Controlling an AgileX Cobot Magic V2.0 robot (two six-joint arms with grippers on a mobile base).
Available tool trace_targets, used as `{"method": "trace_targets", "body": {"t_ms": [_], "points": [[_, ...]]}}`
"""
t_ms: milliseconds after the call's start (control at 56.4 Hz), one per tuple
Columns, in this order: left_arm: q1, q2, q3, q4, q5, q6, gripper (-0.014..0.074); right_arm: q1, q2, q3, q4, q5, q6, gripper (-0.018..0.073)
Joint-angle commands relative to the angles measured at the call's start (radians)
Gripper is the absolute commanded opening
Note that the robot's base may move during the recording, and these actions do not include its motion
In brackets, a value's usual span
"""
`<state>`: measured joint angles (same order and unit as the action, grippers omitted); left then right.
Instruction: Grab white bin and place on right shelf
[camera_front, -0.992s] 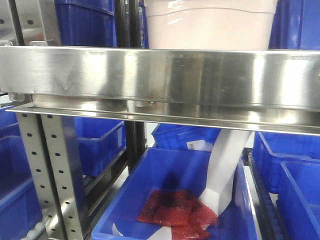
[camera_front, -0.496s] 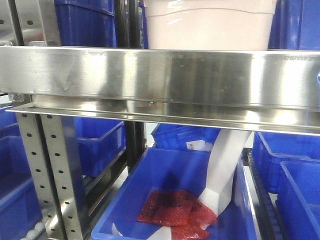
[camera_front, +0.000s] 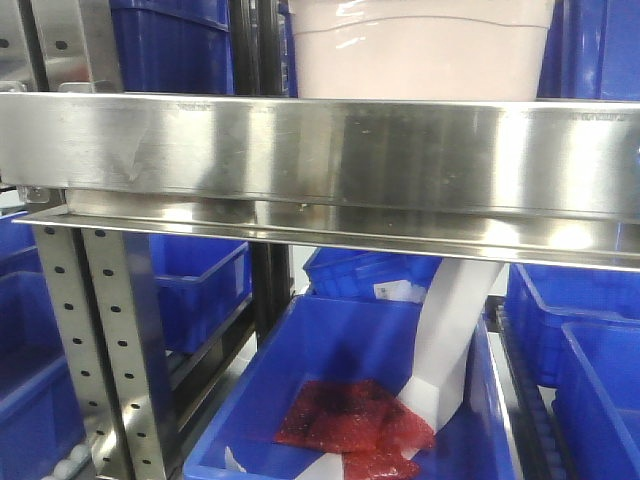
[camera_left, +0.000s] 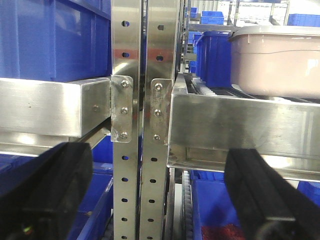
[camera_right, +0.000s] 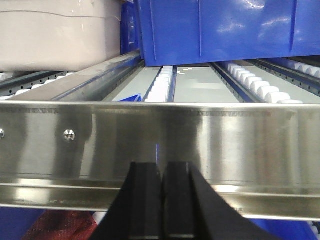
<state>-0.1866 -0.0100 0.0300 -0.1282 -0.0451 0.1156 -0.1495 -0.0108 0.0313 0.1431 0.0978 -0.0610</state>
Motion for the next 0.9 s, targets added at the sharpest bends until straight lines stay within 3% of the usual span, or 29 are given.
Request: {"method": "trace_targets", "body": {"t_ms": [0, 886], "points": [[-0.002, -0.010, 0.006, -0.001, -0.097, -0.007, -0.0127, 0.001, -0.021, -0.024, -0.012, -0.091, 0.003, 0.0068], [-0.002, -0.010, 0.006, -0.001, -0.097, -0.007, -0.0127, 0.001, -0.021, -0.025, -0.012, -0.091, 0.003, 0.0068]]}}
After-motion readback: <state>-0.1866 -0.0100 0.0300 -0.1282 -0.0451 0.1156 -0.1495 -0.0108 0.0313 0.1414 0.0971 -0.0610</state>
